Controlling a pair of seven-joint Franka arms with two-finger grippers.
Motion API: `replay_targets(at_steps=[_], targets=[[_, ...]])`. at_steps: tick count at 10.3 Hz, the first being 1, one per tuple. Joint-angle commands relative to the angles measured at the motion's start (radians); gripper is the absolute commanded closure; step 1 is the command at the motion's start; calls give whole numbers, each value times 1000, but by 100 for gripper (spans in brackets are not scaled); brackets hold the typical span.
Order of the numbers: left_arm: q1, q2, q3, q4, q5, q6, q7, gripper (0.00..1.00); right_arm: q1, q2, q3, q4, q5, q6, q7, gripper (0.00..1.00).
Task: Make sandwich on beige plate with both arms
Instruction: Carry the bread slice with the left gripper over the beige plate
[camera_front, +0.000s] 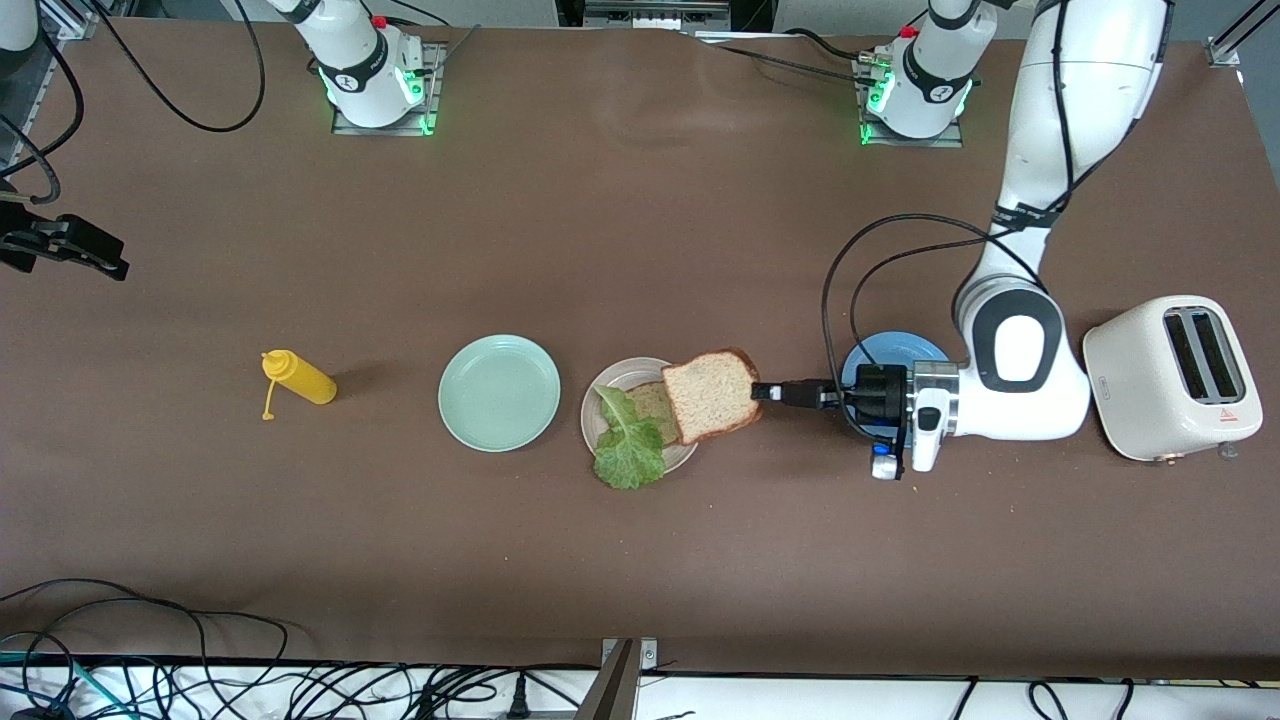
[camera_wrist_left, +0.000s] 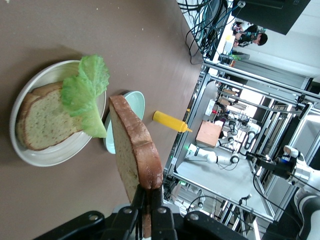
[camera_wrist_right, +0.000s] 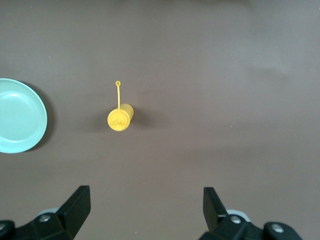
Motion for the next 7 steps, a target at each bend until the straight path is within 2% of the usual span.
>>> replay_targets(at_steps=[1,5,7], targets=[[-31,25,-48,-13,-117,108,57,100,-14,15,3,20,-7,-20,1,0],[-60,79,-84,-31,-270,206,247,100,-18,23,1,57,-4,0,4,0],[-63,91,-105,-43,-291,252,302,100,-25,16,-5,72,36,-3,4,0]])
